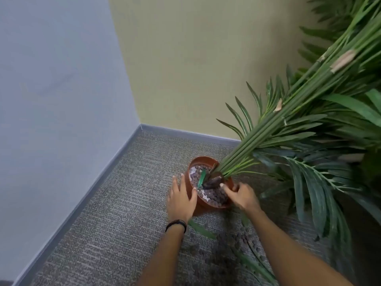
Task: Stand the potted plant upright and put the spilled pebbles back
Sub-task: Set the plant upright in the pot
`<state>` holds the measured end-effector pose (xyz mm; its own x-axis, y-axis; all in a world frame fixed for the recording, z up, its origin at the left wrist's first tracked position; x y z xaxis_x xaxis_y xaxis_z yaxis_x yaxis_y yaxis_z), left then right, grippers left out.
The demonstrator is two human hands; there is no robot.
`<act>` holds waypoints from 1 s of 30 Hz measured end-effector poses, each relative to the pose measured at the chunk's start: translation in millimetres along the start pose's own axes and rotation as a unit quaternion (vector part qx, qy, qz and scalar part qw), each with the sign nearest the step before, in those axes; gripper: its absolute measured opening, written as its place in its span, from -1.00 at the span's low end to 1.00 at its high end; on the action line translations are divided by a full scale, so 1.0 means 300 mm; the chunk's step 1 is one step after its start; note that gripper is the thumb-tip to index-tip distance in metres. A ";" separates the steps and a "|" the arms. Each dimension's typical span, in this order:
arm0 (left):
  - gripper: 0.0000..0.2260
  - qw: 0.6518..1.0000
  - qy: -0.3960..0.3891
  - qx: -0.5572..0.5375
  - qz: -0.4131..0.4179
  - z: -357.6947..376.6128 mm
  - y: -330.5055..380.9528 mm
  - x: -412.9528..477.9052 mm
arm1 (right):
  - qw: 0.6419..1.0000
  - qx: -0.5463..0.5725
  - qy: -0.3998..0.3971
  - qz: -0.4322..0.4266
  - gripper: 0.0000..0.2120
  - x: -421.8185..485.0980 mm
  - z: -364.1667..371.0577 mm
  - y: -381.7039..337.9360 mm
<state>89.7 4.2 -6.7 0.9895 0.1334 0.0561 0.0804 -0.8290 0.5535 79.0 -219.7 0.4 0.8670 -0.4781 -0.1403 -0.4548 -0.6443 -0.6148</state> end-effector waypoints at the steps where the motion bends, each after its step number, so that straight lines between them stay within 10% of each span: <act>1: -0.42 1.000 -0.007 -0.004 -0.012 0.001 -0.003 0.007 | 0.999 0.033 -0.020 0.033 -0.31 0.005 0.029 0.012; 4: -0.47 0.999 0.015 0.024 -0.020 -0.010 -0.001 0.042 | 0.977 0.192 -0.028 0.089 0.07 0.018 0.066 -0.014; 19: -0.50 0.998 0.026 0.013 -0.051 0.014 0.017 0.044 | 0.780 0.554 0.161 0.240 -0.30 0.093 0.049 -0.112; 27: -0.72 0.999 0.012 0.038 -0.007 -0.009 0.049 0.105 | 0.795 0.529 0.198 0.221 -0.52 0.095 0.010 -0.109; 30: -0.72 0.998 -0.009 0.068 0.005 0.005 0.054 0.136 | 0.855 0.471 0.171 0.132 -0.43 0.078 -0.009 -0.099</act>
<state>131.4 -4.6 3.3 0.9922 0.1166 0.0447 0.0858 -0.8964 0.4348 112.2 -213.3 17.6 0.5761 -0.7829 -0.2348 -0.1199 0.2033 -0.9718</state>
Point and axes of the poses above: each hand's wrist, its own x-axis towards the middle knuckle, its own z-axis out of the palm, y = z × x, the point moved 9 cm from there along x, towards the middle knuckle, and after that the axes turned 9 degrees about y, right-handed, at the moved point
